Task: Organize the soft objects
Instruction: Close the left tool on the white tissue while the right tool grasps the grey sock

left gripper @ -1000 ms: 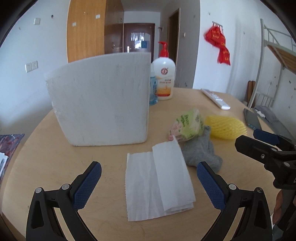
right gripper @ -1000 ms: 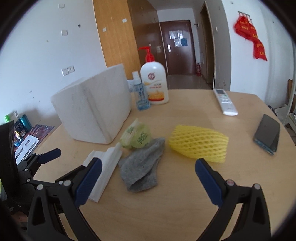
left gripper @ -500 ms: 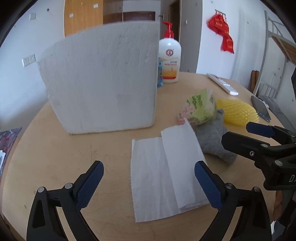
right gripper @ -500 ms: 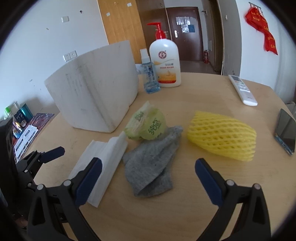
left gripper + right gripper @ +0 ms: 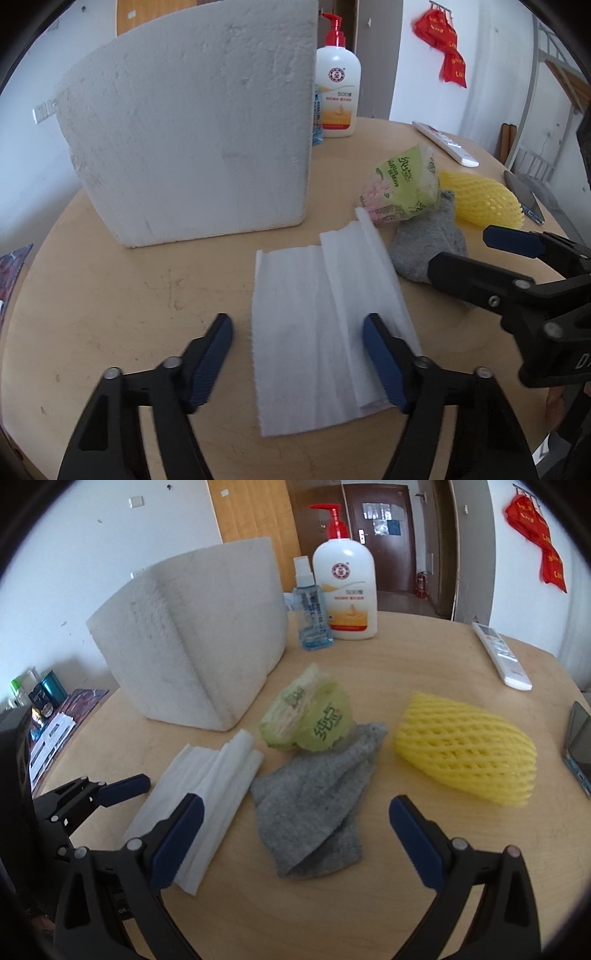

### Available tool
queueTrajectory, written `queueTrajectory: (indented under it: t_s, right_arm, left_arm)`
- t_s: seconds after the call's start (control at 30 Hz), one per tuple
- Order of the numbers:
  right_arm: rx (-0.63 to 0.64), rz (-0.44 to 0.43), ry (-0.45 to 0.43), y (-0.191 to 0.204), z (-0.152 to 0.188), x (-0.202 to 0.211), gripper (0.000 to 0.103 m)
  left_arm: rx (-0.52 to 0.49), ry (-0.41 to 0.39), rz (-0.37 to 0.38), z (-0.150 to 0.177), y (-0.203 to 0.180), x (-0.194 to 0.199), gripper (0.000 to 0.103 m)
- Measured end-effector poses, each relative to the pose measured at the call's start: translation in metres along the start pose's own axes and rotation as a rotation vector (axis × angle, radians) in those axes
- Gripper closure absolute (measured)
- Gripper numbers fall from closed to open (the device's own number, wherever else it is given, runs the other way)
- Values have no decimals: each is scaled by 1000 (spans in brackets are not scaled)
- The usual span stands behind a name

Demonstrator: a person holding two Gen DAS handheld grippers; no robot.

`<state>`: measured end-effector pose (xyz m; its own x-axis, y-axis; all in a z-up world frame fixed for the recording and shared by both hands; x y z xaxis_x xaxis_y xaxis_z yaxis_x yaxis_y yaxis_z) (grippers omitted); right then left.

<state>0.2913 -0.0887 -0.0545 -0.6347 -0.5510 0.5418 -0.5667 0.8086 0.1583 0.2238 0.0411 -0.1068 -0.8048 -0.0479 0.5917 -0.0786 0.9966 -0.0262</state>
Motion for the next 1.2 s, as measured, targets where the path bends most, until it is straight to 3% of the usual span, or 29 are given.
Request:
queueTrajectory:
  t_s: [0.13,0.3,0.43,0.6,0.63,0.7,0.73,0.93,1.03,1.2]
  right_arm:
    - [10,-11,4,4,1,1,1]
    - [-4,-48,8,6,1,2,1]
    - [-23,-99,23,10,2,-1,1]
    - [17,-47,37,15,3,-7,3]
    - [20,-43,41,14,3,-8,7]
    - [38,-18,53,15,5,-11,39]
    - [42,4,63,14,6,-14,46]
    - [49,28,67,11,6,-15,56]
    - [44,21,83,8,7,-16,80]
    - [15,-20,74,8,11,-8,89]
  left_arm:
    - [-14,6,29,0,-3,7,73]
    - [-10,10,59,0,-3,10,95]
    - [0,3,67,0,-1,11,98]
    - [22,-12,64,0,8,17,98]
    - [25,-18,64,0,10,19,98]
    - [23,-22,58,-1,11,20,98]
    - [25,-24,59,-1,11,21,98]
    - [24,-31,63,-2,12,23,98]
    - [23,-34,68,-2,10,24,98]
    - [27,-56,71,-4,9,33,98]
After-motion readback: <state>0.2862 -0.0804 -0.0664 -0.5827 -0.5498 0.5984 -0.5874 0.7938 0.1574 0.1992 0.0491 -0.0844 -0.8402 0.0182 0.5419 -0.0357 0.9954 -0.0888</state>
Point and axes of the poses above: each gripper's, at about its wrist camera, not at the fingertips, and x roughly against the way its jaws point, y to its left, z to its underside, the point moved 2 cm from there along -x, roughly the way its jaws point, and after that the axes turned 13 degrees about -y, right-handed, at the moved point
